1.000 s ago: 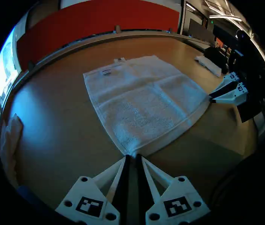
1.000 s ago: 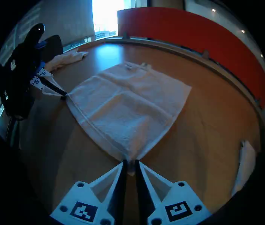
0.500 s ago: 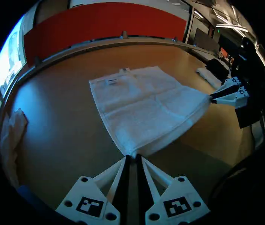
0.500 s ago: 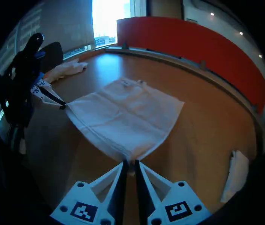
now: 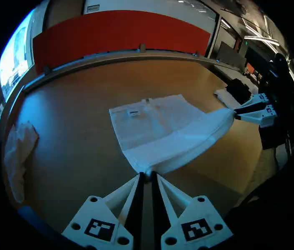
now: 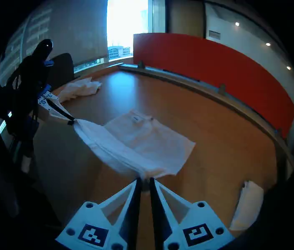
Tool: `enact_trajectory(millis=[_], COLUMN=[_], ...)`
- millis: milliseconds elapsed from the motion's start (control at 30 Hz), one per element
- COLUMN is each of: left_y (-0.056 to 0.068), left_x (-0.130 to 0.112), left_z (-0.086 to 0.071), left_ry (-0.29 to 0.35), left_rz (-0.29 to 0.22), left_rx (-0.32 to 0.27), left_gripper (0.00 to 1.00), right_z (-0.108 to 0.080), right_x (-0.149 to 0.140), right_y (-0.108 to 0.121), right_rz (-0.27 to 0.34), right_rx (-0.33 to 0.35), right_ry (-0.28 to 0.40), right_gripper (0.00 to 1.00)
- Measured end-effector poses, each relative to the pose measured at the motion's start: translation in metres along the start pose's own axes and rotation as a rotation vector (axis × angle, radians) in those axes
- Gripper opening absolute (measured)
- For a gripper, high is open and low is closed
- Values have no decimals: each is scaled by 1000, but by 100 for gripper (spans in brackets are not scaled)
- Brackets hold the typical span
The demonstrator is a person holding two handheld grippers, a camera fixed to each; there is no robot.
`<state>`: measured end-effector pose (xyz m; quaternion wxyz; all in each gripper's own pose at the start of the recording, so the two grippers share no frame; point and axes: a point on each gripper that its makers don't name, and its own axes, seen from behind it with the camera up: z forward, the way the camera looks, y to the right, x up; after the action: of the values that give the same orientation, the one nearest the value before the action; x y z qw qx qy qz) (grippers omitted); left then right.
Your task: Fold towel
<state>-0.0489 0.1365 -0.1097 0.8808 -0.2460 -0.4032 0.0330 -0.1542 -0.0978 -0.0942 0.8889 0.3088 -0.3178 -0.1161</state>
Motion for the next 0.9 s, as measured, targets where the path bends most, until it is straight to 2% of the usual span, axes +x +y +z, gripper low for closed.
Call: enact_trajectory(millis=[533, 700, 900], left_y=[18, 19, 21], left_x=[13, 10, 8], left_z=[-33, -35, -30], left_ry=[22, 16, 12], left_rz=[-34, -45, -56], left_rx=[-26, -29, -30], left_gripper=[13, 13, 13], right_z=[-31, -32, -29], right_x=[9, 7, 5], right_y=[-4, -7, -8], right_rz=[-8, -20, -24], right_rx=[16, 23, 26], right_ry=[-13, -23, -31], right_gripper=[15, 15, 15])
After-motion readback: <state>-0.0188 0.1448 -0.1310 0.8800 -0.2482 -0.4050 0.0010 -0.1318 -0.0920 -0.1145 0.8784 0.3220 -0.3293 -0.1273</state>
